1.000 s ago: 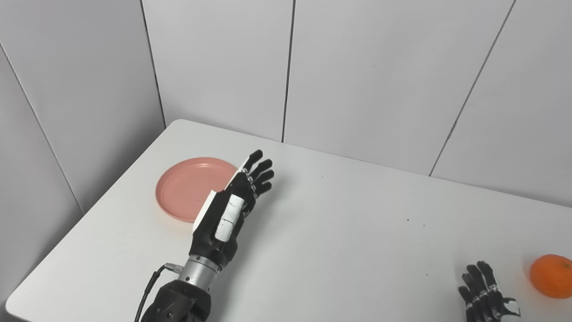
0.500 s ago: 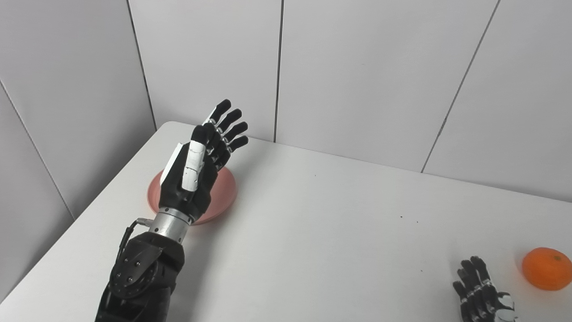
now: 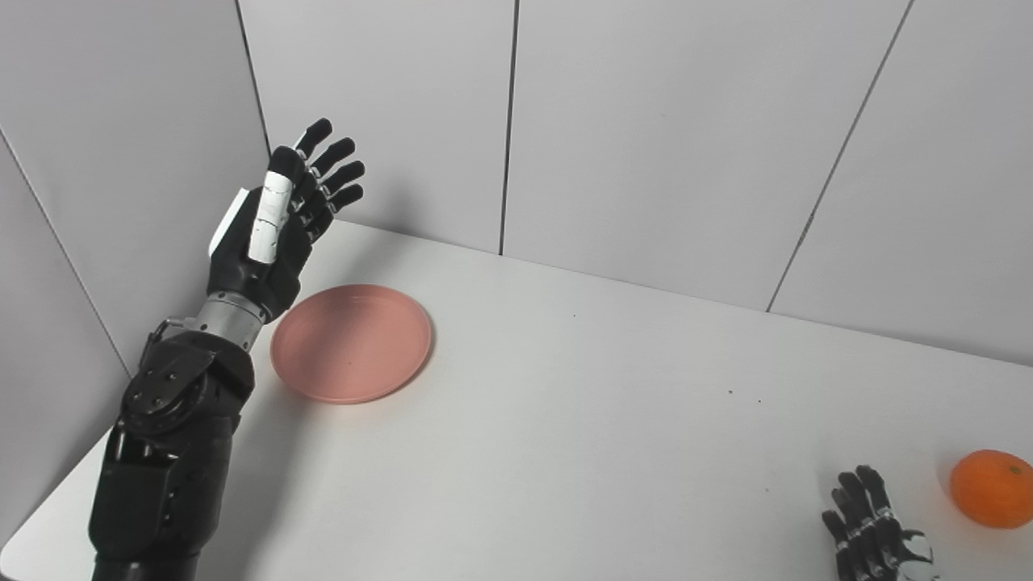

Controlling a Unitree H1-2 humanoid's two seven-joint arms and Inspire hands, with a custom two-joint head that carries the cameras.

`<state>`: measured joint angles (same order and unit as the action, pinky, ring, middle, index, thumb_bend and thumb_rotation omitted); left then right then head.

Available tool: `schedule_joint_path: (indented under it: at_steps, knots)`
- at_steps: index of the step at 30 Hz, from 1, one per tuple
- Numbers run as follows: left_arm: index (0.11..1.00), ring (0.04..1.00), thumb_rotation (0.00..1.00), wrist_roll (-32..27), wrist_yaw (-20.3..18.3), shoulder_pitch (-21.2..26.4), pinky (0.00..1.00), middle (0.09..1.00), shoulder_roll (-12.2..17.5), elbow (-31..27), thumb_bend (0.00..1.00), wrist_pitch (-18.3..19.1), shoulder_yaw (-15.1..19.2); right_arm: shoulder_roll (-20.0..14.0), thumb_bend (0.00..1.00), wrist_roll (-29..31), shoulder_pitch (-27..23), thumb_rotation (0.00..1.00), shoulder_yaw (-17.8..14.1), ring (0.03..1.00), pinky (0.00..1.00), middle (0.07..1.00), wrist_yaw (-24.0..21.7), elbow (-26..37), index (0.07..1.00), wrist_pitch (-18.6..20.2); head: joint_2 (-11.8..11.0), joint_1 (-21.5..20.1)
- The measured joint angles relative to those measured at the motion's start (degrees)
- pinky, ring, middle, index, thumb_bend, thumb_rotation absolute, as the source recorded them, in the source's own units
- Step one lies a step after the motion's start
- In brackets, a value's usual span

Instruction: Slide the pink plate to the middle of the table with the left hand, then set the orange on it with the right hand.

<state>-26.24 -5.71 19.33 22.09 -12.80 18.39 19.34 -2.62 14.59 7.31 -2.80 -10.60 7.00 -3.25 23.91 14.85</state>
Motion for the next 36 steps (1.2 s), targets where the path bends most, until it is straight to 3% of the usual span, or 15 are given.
schedule_joint_path:
  at_steps: [3,10,14,18,29,36]
  knots:
    - [0.871,0.872,0.83,-0.2,-0.6,1.1,0.82,0.898,0.5,2.9,1.00,-0.3,0.9,0.0,0.82,0.0,0.0,1.00,0.1,1.000,1.00,0.964,0.0,0.0,0.977,0.0,0.1,0.1]
    - [0.888,0.857,0.84,-1.5,-4.8,3.1,0.83,0.892,2.3,14.7,1.00,-4.4,2.7,0.0,0.84,0.1,0.0,1.00,0.0,0.998,1.00,0.959,0.0,0.0,0.973,0.0,0.3,0.1]
    - [0.890,0.865,0.81,-1.5,-5.2,4.2,0.86,0.869,3.3,20.9,1.00,-5.7,4.0,0.0,0.84,0.0,0.0,1.00,0.0,0.999,1.00,0.958,0.0,0.0,0.968,0.0,0.4,0.0]
    - [0.938,0.869,0.85,-1.8,-6.4,5.3,0.85,0.884,3.9,26.1,0.97,-6.8,4.1,0.0,0.83,0.0,0.0,1.00,0.0,1.000,1.00,0.958,0.0,0.0,0.971,0.0,0.5,0.1]
    - [0.944,0.858,0.81,-4.0,-10.7,5.9,0.85,0.890,4.6,37.2,0.97,-13.2,6.3,0.0,0.82,0.1,0.0,1.00,0.0,1.000,1.00,0.966,0.0,0.0,0.979,0.0,1.1,0.1]
    - [0.962,0.889,0.81,-5.0,-11.3,6.2,0.86,0.938,4.3,41.7,0.97,-16.5,7.5,-0.2,0.81,0.1,0.1,1.00,0.0,1.000,1.00,0.966,0.0,0.1,0.980,0.0,1.4,0.0]
